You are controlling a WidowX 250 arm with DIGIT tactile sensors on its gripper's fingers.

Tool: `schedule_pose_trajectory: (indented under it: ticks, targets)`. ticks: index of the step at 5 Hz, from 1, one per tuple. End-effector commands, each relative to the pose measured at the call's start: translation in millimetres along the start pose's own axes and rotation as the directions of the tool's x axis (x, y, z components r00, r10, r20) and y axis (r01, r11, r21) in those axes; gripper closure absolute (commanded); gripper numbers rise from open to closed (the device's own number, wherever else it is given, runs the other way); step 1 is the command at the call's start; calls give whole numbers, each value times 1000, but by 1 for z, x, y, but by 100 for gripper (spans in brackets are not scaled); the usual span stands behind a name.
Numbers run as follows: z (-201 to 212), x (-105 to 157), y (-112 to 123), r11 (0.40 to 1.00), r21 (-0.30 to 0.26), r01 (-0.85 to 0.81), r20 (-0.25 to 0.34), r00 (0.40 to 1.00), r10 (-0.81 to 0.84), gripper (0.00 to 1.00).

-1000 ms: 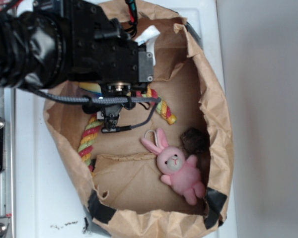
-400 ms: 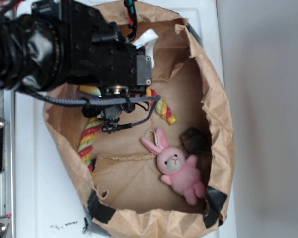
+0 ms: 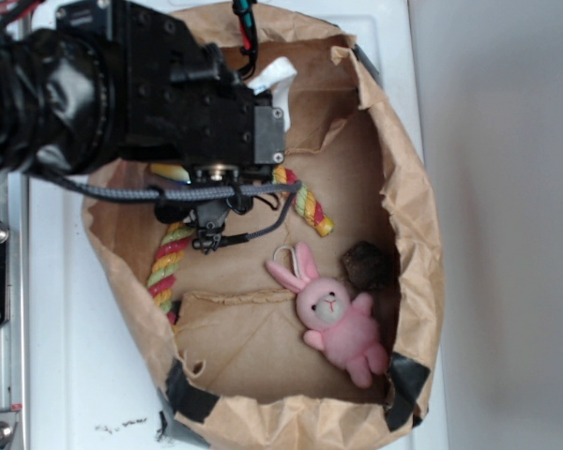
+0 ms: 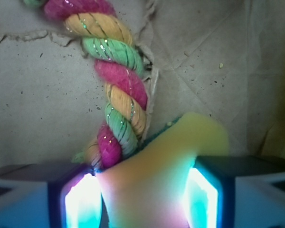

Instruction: Grab the green sponge.

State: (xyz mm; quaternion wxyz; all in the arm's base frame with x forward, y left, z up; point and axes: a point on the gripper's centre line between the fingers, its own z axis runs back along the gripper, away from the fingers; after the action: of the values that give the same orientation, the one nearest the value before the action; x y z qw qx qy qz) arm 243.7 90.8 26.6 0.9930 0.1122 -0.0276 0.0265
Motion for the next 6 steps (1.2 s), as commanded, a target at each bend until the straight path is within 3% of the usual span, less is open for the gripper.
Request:
schedule_pose_trajectory:
  ticks: [1, 6]
  targets:
    - [12, -11, 27, 999, 10, -49, 38, 998, 49, 100]
    - [55, -5, 49, 990, -95, -108, 118, 986, 119, 100]
